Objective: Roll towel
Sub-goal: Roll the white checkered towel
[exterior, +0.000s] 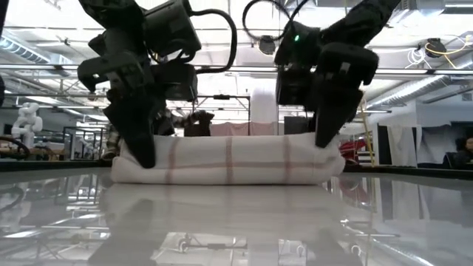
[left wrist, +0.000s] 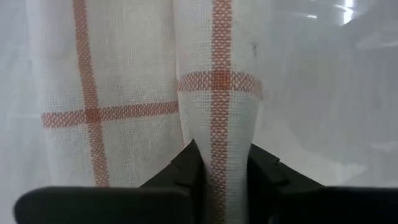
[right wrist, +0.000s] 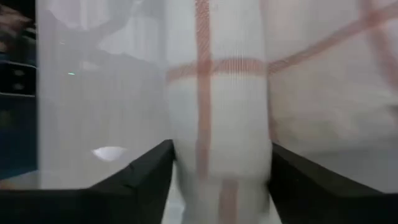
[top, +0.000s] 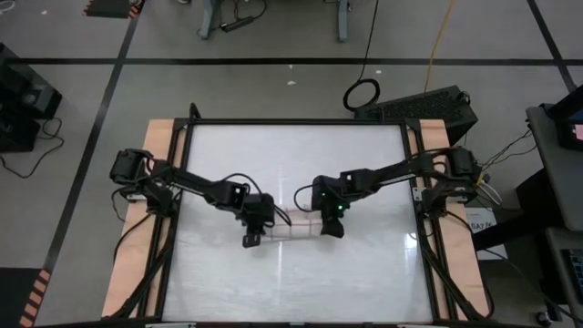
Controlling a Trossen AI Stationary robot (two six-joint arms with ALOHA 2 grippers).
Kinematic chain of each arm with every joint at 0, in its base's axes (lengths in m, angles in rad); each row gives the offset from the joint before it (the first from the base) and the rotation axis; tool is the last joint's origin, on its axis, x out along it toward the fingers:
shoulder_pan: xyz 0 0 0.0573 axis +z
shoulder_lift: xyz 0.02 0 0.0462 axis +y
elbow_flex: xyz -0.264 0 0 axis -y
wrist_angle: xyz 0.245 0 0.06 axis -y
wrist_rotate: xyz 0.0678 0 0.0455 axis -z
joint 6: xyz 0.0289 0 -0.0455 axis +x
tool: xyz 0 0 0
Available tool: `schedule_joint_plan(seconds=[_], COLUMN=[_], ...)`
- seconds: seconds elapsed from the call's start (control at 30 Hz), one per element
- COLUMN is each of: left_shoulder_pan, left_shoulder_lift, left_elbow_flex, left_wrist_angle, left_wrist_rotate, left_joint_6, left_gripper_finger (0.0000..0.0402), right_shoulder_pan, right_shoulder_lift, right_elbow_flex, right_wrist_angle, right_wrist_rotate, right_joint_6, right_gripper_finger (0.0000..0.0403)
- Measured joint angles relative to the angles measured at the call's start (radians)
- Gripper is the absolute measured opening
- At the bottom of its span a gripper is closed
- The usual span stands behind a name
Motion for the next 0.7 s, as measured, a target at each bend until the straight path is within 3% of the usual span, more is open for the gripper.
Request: schedule_joint_plan(seconds=[0.17, 0.37, 0.6, 0.7], left_shoulder_pan=[0.018, 0.017, 0.025, 0.03], left_shoulder_lift=[0.0, 0.0, 0.0, 0.0], left_elbow_flex=[0.0, 0.0, -0.001, -0.001], left_wrist_angle=[-0.008, -0.007, -0.01, -0.01], left_wrist_rotate=[0.024, 0.028, 0.126, 0.135], left_joint_6=[0.031, 0.04, -0.051, -0.101], left_gripper_finger=[0.0056, 0.0046, 0.005, 0.0051], right_shoulder_pan=[0.034, 0.117, 0.213, 0.244], right_shoulder_lift=[-0.095, -0.179, -0.17, -0.151], right_elbow_flex=[0.0, 0.0, 0.0, 0.0], right_wrist_angle=[-0.102, -0.123, -0.061, -0.031], right_wrist_rotate=[0.177, 0.433, 0.466, 0.526], right_joint_6=[-0.047, -0.072, -0.077, -0.108], right_gripper_finger=[0.0261, 0.0262, 0.0269, 0.0269])
